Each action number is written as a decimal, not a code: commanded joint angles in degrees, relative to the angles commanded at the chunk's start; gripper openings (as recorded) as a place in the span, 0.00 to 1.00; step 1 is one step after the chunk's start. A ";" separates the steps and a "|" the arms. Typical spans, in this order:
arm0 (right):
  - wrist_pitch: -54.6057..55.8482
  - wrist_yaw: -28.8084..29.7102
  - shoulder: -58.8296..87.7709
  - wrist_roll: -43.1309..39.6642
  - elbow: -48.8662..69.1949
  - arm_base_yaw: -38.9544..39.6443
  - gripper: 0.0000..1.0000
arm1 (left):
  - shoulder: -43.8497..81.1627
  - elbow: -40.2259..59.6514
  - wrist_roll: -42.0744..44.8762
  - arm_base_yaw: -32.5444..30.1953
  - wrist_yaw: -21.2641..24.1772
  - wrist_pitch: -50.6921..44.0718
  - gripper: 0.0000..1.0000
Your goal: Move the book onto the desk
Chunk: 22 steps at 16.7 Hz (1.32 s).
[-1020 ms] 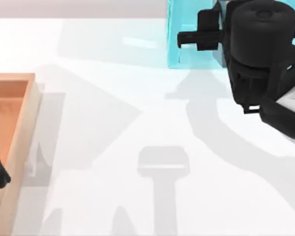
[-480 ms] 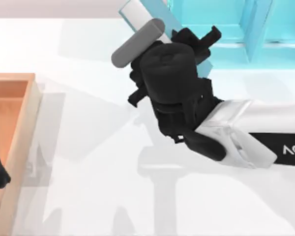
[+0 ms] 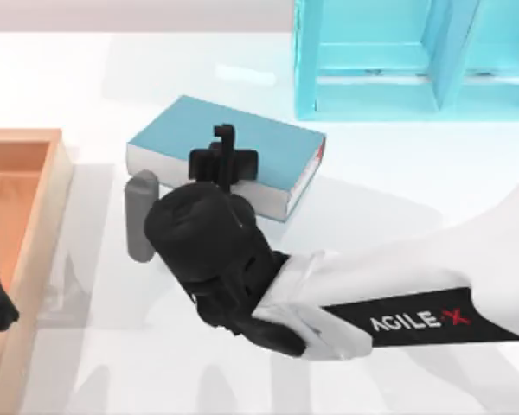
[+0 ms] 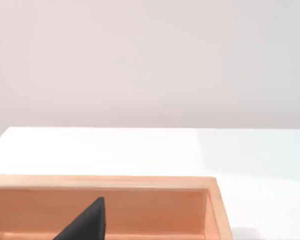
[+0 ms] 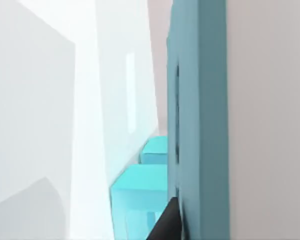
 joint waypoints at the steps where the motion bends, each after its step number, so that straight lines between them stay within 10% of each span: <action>1: 0.07 0.20 0.84 -2.13 0.24 0.58 0.00 | 0.00 0.00 0.00 0.00 0.00 0.00 1.00; 22: 2.94 0.88 3.42 -4.18 -0.90 1.36 0.00 | 0.00 0.00 0.00 0.00 0.00 0.00 1.00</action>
